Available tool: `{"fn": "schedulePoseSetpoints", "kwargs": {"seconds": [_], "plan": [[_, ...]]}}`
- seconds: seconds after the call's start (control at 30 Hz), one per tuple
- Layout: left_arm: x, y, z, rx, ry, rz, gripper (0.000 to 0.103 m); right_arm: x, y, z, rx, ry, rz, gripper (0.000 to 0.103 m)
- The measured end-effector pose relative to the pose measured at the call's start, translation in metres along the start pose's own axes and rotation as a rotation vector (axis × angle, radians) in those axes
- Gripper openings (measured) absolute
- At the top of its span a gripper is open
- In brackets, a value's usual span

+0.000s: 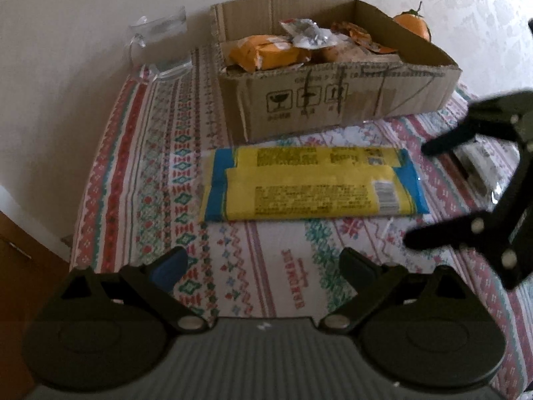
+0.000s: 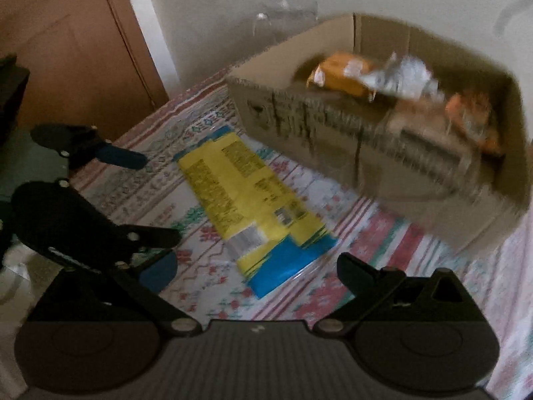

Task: Organize snacks
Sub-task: 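Grasp the yellow-and-blue wafer pack at its end with the right tool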

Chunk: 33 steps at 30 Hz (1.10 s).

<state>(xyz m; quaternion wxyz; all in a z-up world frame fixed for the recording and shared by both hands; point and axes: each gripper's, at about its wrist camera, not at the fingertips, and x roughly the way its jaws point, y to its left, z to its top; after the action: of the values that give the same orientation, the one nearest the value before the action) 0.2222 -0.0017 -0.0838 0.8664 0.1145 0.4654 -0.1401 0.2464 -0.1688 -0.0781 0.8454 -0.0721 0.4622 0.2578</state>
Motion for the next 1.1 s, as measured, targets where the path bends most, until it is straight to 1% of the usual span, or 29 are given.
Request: {"fn": "schedulePoseSetpoints", "kwargs": {"seconds": [0.03, 0.1, 0.23, 0.33, 0.4, 0.5, 0.57, 0.6, 0.7, 0.77, 0.8, 0.83, 0.93, 1.1], "plan": [[0.000, 0.001, -0.001, -0.003, 0.001, -0.001, 0.098, -0.001, 0.002, 0.004, -0.024, -0.007, -0.018, 0.103], [-0.001, 0.002, -0.003, -0.010, 0.003, -0.011, 0.098, 0.002, 0.005, 0.014, -0.070, -0.011, -0.021, 0.103], [-0.004, 0.002, -0.008, -0.012, 0.002, -0.017, 0.098, 0.023, 0.012, 0.035, -0.184, 0.008, -0.008, 0.103], [-0.006, 0.003, -0.012, -0.014, 0.009, -0.037, 0.098, 0.038, 0.020, 0.045, -0.255, 0.032, 0.026, 0.103], [-0.008, 0.003, -0.014, -0.016, 0.011, -0.048, 0.098, 0.044, 0.029, 0.048, -0.316, 0.029, 0.024, 0.103], [-0.010, 0.002, -0.017, -0.016, 0.014, -0.059, 0.098, 0.052, 0.043, 0.049, -0.400, 0.052, 0.010, 0.096], [-0.011, 0.001, -0.019, -0.013, 0.014, -0.063, 0.098, 0.056, 0.048, 0.049, -0.436, 0.064, 0.009, 0.095], [-0.012, 0.000, -0.019, -0.016, 0.014, -0.066, 0.098, 0.058, 0.048, 0.052, -0.434, 0.064, 0.011, 0.095], [-0.013, 0.000, -0.022, -0.024, 0.012, -0.062, 0.098, 0.063, 0.044, 0.058, -0.381, 0.099, 0.054, 0.093], [-0.015, -0.001, -0.024, -0.030, 0.013, -0.054, 0.098, 0.061, 0.045, 0.057, -0.368, 0.100, 0.064, 0.086], [-0.016, -0.002, -0.025, -0.030, 0.013, -0.053, 0.098, 0.058, 0.046, 0.055, -0.372, 0.096, 0.070, 0.072], [-0.016, -0.002, -0.025, -0.029, 0.012, -0.053, 0.098, 0.054, 0.047, 0.054, -0.377, 0.092, 0.074, 0.062], [-0.018, -0.005, -0.027, -0.028, 0.009, -0.046, 0.098, 0.046, 0.053, 0.048, -0.398, 0.088, 0.027, 0.059], [-0.021, -0.012, -0.030, -0.031, 0.009, -0.048, 0.098, 0.029, 0.050, 0.039, -0.364, 0.077, 0.021, 0.058]]}}
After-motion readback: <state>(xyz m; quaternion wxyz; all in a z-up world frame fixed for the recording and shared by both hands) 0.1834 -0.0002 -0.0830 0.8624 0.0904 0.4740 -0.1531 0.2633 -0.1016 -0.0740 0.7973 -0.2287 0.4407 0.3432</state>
